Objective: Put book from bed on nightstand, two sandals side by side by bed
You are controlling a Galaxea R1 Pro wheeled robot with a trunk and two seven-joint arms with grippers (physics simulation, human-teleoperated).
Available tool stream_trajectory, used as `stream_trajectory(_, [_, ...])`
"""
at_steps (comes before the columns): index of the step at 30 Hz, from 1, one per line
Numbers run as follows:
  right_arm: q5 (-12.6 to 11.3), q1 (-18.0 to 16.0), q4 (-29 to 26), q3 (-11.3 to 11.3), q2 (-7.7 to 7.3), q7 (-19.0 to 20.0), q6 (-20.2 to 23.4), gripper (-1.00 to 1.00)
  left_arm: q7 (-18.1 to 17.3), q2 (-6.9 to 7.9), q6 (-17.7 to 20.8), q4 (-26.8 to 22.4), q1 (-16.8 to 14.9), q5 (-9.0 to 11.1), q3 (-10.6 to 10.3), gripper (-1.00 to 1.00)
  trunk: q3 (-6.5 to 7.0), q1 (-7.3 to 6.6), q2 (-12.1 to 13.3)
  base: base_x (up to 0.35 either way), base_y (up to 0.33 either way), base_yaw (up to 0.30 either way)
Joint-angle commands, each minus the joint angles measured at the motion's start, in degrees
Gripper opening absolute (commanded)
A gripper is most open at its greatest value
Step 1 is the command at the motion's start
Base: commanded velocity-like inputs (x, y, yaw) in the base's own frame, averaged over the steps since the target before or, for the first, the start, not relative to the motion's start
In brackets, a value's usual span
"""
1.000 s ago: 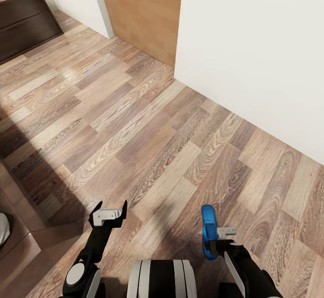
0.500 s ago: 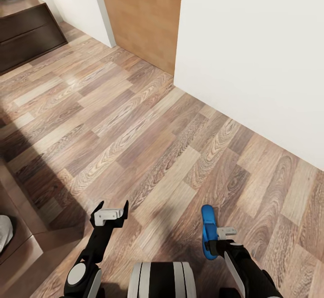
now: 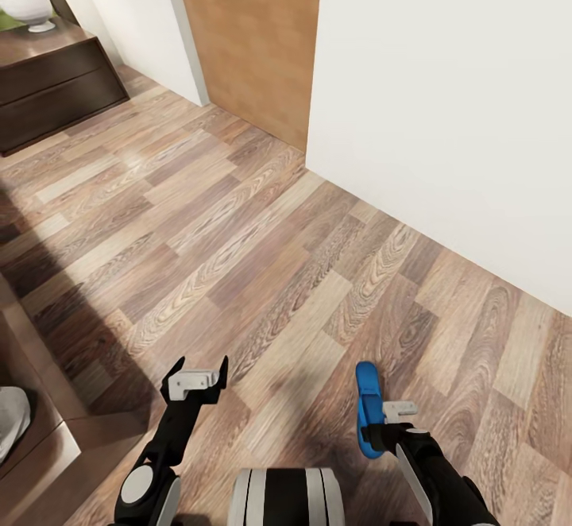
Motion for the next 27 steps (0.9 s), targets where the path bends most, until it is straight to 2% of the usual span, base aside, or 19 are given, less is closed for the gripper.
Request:
stream_trajectory(1, [0.0,0.0,-0.1,0.1,-0.03,0.0,0.3,-1.00,0.0,-0.01,-0.1,0.3,0.0,0.0,0.0,1.00,0.20,-0.03,0.0,0.000,0.000,0.000])
stream_trajectory(9, [-0.3,0.0,-3.8,0.0,-0.10,0.3,0.4,-1.00,0.0,-0.01,-0.1,0.9,0.0,0.0,-0.8,1.00,1.97,-0.24,0.1,0.000,0.000,0.000])
stream_trajectory(12, [-0.5,0.0,-4.2,-0.1,-0.38,0.7,0.4,-1.00,0.0,-0.01,0.0,2.6,0.0,0.1,-0.7,1.00,2.63,-0.32,0.2,0.000,0.000,0.000])
stream_trajectory(15, [-0.7,0.0,-7.2,-0.1,-1.43,0.9,0.5,-1.00,0.0,-0.01,0.0,3.5,0.0,0.1,-0.7,1.00,3.30,-0.39,0.2,0.000,0.000,0.000])
stream_trajectory(17, [-0.7,0.0,-9.4,-0.1,-2.66,1.0,0.5,-1.00,-0.1,-0.01,0.2,3.6,0.0,0.1,-0.7,1.00,3.74,-0.44,0.2,0.000,0.000,0.000])
stream_trajectory(19, [-0.8,0.0,-10.5,0.0,-3.92,1.2,0.6,-1.00,-0.2,-0.01,0.9,3.7,0.0,0.1,-0.7,1.00,4.18,-0.50,0.2,0.000,0.000,0.000])
stream_trajectory(21, [-0.9,0.1,-11.0,0.0,-4.47,2.1,0.5,-1.00,-0.3,-0.01,1.5,3.7,0.0,0.1,-0.7,1.00,4.63,-0.55,0.3,0.000,0.000,0.000])
stream_trajectory(23, [-0.9,0.1,-11.6,0.0,-4.79,4.5,0.5,-1.00,-0.3,-0.01,2.0,3.7,0.0,0.1,-0.7,1.00,5.07,-0.60,0.3,0.000,0.000,0.000])
stream_trajectory(27, [-0.8,0.1,-14.6,0.0,-5.87,19.2,0.5,-1.00,-0.5,-0.01,2.6,3.9,0.0,0.1,-0.6,1.00,5.96,-0.70,0.4,0.000,0.000,0.000])
